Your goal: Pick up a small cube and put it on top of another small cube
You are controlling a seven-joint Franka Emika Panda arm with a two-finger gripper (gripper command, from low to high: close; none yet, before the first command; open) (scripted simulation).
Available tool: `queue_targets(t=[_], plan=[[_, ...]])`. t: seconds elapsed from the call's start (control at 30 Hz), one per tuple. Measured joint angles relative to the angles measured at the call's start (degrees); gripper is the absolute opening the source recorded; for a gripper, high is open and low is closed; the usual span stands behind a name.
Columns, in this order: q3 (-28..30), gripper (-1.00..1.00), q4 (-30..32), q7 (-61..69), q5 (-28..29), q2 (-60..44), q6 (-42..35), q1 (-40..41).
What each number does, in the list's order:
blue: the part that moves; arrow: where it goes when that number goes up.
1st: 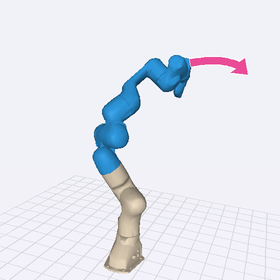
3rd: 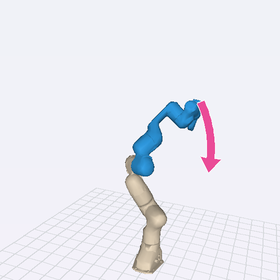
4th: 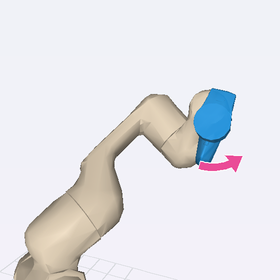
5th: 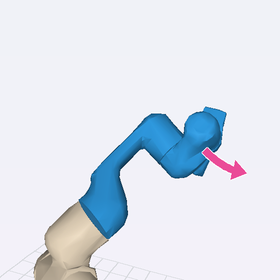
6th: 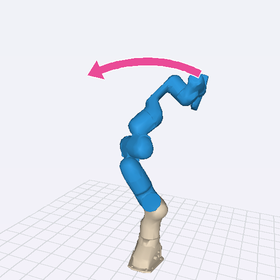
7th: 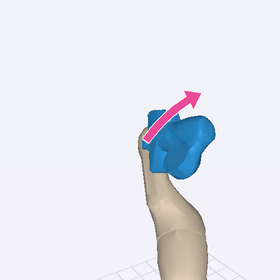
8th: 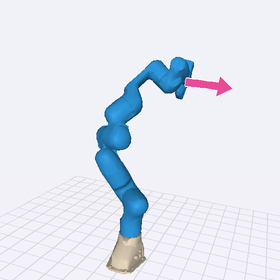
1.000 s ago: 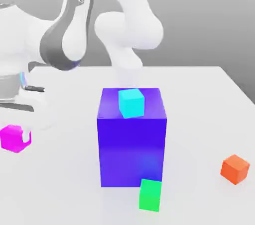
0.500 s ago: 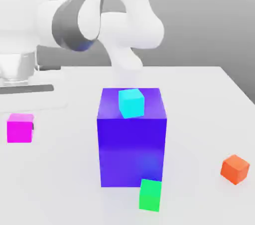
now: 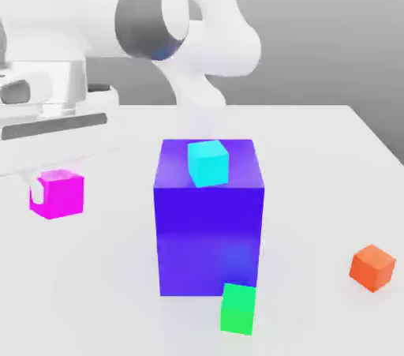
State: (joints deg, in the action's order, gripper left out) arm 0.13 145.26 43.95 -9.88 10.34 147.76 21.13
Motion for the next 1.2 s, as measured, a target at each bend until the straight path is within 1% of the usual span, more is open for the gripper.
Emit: queue_targets(t=[0.47, 0.93, 1.03, 1.2], plan=[[0.32, -1.00, -0.09, 27.37, 0.03, 0.37, 0.77, -6.70], [0.34, -1.00, -0.06, 56.02, -0.94, -2.16, 3.26, -13.05], [-1.64, -1.00, 1.18, 61.37, 1.23, -4.21, 3.51, -15.48], [-5.17, -1.00, 3.97, 69.06, 7.26, -8.90, 3.49, -21.58]])
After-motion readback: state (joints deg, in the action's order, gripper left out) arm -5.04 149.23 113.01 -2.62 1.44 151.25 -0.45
